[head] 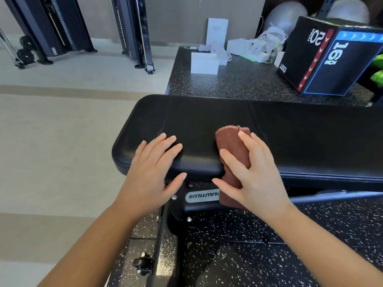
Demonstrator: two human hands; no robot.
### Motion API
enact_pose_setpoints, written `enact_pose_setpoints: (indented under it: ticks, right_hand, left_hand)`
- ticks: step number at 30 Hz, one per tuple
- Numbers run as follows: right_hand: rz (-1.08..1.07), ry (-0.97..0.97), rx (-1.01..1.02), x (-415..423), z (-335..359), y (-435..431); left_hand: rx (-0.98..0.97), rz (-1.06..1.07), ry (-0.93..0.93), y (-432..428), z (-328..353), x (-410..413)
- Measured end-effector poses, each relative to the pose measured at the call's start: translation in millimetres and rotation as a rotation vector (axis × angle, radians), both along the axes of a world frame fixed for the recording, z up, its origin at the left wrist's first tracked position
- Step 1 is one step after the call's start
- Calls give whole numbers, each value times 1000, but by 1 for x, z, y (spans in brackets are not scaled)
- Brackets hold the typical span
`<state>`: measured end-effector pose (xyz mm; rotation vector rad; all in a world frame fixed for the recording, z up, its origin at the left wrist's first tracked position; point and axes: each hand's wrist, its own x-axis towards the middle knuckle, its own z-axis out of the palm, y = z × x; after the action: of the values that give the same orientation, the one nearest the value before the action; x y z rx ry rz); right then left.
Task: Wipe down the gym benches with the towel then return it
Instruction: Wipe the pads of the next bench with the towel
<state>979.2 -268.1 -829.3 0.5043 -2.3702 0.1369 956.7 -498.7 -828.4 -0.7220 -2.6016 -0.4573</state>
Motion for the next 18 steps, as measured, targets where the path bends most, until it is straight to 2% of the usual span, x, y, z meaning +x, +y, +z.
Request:
enact_pose_setpoints:
  ticks: [5, 9, 13, 18]
  right_hand:
    - [60, -48, 5, -14, 7, -66]
    - [138, -68, -23, -14, 10, -58]
    - [62, -14, -59, -9, 2, -36]
    - [57, -17, -75, -20, 2, -97]
  left_hand:
    - [13, 60, -21, -29, -2, -2]
    - [2, 73, -37, -43, -5, -1]
    - [-2, 88, -22, -54, -8, 0]
    - [55, 148, 0, -76, -5, 0]
